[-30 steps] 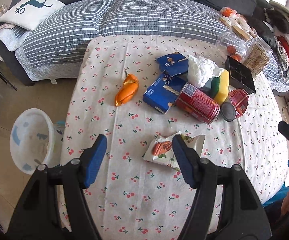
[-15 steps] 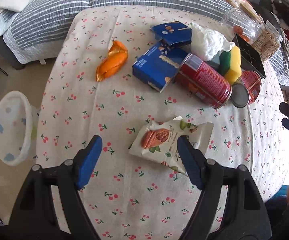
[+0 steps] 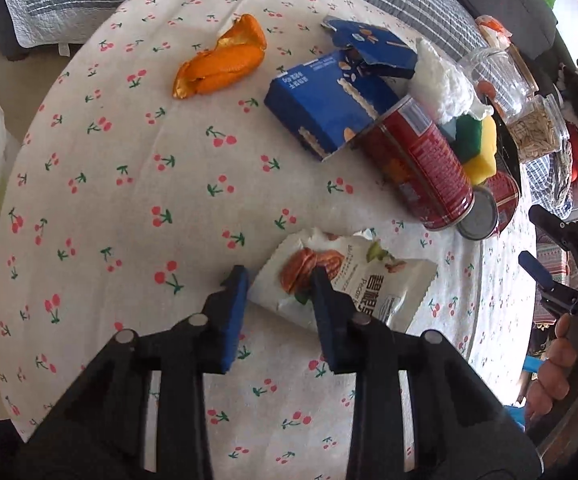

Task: Collect trash
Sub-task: 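Grasp the snack wrapper with the left tool while the right tool grasps the red can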

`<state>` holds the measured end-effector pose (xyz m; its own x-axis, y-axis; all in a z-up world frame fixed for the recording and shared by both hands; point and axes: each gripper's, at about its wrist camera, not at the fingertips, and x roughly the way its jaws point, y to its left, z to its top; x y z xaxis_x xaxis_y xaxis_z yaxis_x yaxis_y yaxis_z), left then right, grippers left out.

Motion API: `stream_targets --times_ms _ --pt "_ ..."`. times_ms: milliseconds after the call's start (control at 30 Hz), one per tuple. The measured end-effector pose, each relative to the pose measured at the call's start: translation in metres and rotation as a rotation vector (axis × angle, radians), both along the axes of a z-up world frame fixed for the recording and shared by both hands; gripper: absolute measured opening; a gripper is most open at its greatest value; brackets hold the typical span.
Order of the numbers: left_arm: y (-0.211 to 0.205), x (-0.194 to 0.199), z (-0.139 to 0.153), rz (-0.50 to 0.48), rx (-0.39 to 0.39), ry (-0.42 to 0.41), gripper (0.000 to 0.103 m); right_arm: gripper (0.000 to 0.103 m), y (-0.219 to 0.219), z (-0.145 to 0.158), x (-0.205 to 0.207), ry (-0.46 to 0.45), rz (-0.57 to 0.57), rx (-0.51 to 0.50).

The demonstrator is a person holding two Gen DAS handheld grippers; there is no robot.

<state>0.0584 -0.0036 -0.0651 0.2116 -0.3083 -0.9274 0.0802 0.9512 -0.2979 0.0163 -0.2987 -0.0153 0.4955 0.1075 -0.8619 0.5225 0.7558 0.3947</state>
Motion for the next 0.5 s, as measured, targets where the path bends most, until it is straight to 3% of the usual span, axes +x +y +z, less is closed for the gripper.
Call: stream_targets --times_ms 167,367,500 --pt "0.005 0.004 0.007 -0.012 -0.039 -0.025 0.019 0.079 0.003 -0.001 0.016 -0.011 -0.006 -0.028" --pt "0.014 0.001 0.026 -0.035 -0.055 -0.082 0.016 0.073 -0.002 -0.033 0.027 0.029 -0.045 0.093" --pt "0.021 0.004 0.032 -0.024 -0.089 -0.09 0.014 0.071 -0.006 -0.041 0.031 -0.001 -0.071 0.14"
